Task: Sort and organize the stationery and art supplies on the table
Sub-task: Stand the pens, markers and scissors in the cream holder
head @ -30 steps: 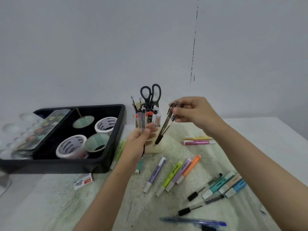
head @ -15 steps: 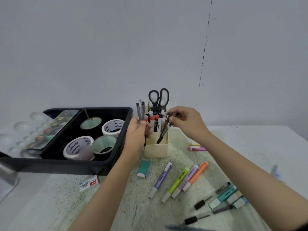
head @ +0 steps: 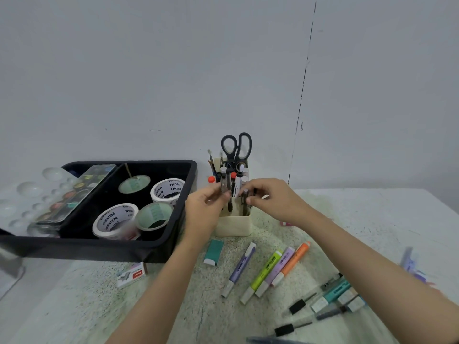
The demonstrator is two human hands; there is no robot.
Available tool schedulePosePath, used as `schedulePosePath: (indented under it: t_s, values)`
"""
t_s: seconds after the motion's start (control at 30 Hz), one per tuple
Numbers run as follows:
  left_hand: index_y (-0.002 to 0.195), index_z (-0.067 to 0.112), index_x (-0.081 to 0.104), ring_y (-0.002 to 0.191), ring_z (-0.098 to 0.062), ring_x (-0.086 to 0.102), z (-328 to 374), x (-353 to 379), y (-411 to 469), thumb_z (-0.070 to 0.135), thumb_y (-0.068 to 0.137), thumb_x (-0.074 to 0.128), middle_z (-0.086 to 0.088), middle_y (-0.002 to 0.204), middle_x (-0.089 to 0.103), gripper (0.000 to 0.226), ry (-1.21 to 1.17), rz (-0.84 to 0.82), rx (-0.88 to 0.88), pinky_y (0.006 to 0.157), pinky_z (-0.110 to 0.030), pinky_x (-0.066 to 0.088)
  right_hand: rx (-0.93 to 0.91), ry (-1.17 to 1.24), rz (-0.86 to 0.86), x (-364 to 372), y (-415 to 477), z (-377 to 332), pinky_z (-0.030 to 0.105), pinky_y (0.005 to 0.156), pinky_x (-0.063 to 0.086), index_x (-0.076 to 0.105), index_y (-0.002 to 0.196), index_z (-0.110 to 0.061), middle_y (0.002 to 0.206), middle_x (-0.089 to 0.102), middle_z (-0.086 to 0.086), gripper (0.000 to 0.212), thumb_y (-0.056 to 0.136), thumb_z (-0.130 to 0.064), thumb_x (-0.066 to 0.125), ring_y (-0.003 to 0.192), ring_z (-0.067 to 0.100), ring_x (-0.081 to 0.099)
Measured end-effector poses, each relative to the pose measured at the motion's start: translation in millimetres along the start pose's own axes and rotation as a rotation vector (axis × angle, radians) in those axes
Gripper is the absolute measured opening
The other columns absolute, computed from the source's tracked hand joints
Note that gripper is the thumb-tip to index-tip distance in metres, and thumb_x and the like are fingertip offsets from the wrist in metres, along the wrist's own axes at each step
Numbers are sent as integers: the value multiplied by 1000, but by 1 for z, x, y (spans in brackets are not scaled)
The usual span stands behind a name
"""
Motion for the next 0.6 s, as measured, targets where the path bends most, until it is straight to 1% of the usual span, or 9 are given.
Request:
schedulePosePath:
  t_s: [0.07,0.17,0.23,0.27,0.33,0.4,0.47,0.53,0.6]
  values:
    - [104,10,70,82,-3,66,-4,0,-2,-7,81,65,4,89,72,29,49,-27,-21,77,-16,52,-12,17,8,0,-2,0,23,78,47,69,94,-20,90,65,0,17,87,-7,62,76,9,56]
    - [102,3,71,74,6,64,-11,2,-4,-6,79,68,7,84,70,25,152,-83,-36,73,-10,49,-4,51,28,0,-4,0,28,77,48,68,89,-25,91,67,4,20,86,-6,62,75,17,58]
    - [98,6,73,69,8,61,-14,2,-5,-2,79,69,10,80,69,21,223,-121,-48,69,-9,46,4,62,32,0,-6,0,29,77,48,69,92,-20,92,67,4,17,86,-6,62,79,22,60]
    - [96,9,73,69,7,60,-16,2,-5,1,79,70,11,79,69,19,265,-133,-57,67,-9,45,9,70,35,0,-6,-1,27,77,49,69,94,-19,95,67,3,16,86,-7,62,81,22,61]
    - [93,15,72,71,4,59,-17,2,-6,4,80,71,11,80,68,17,318,-159,-76,68,-12,43,26,94,36,-1,-7,0,20,74,50,67,95,-20,100,67,-2,17,85,-7,64,83,17,62]
    - [92,20,70,75,4,62,-16,2,-7,0,79,70,13,82,68,23,281,-188,-100,72,-13,47,47,110,24,-1,-8,0,15,71,49,66,96,-23,97,66,-5,21,82,-6,66,82,11,61]
    - [95,18,69,76,7,63,-13,1,-8,-5,78,70,14,83,68,29,239,-212,-103,77,-13,51,68,148,8,-1,-10,1,22,75,53,65,98,-22,92,66,-5,27,80,-2,68,81,10,62]
    - [95,21,68,82,3,65,-10,-1,-8,-7,77,70,9,87,69,34,224,-243,-70,81,-15,52,79,184,8,-1,-12,3,29,80,56,65,100,-21,91,65,-4,32,77,2,68,85,15,64]
    - [93,26,67,87,-3,67,-7,-2,-7,-8,76,70,5,92,71,39,219,-272,-42,83,-16,52,78,199,17,0,-14,5,31,82,56,65,99,-22,93,66,-2,33,77,2,69,87,18,66]
Point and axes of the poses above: each hand's wrist, its own y-axis towards the middle knuckle, its own x-axis out of the palm, z = x × y, the point moved 2 cm from there along y, towards the middle knuckle
